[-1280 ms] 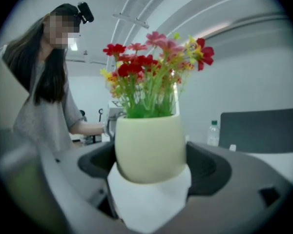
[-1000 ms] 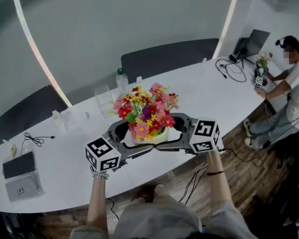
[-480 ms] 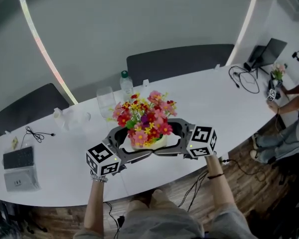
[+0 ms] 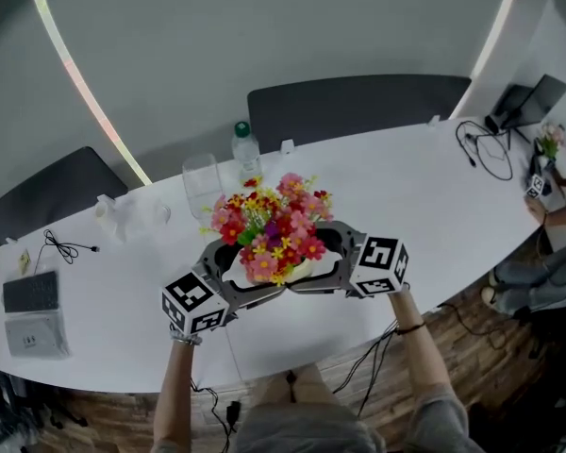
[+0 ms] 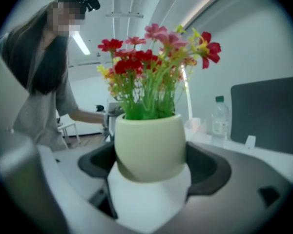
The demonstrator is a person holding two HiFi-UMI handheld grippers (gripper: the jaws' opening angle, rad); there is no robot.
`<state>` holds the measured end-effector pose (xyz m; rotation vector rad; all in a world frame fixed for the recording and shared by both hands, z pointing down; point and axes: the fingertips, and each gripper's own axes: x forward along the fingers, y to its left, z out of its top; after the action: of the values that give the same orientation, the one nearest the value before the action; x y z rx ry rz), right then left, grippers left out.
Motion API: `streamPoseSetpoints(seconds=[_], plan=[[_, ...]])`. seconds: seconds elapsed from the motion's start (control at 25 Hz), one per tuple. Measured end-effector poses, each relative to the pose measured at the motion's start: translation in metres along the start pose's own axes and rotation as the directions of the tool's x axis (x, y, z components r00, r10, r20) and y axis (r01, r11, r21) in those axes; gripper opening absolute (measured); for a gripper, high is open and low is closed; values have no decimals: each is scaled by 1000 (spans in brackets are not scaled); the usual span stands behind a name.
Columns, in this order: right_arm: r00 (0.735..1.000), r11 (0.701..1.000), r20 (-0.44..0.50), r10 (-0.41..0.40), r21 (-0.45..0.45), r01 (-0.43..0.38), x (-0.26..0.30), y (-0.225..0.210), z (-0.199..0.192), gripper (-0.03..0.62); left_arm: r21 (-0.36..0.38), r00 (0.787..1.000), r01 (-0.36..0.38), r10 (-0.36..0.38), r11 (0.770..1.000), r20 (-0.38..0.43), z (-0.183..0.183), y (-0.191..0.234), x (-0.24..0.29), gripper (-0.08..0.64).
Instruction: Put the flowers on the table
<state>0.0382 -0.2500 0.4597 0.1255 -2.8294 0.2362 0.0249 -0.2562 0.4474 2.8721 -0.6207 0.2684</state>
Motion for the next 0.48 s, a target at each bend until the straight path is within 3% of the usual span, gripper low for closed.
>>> streamPoseSetpoints(seconds=[0.48], plan=[[999,999,-43,24,-36,-25,36,-35,-60,439,17,998,-39,40,999,-58,-67,39,14,466]])
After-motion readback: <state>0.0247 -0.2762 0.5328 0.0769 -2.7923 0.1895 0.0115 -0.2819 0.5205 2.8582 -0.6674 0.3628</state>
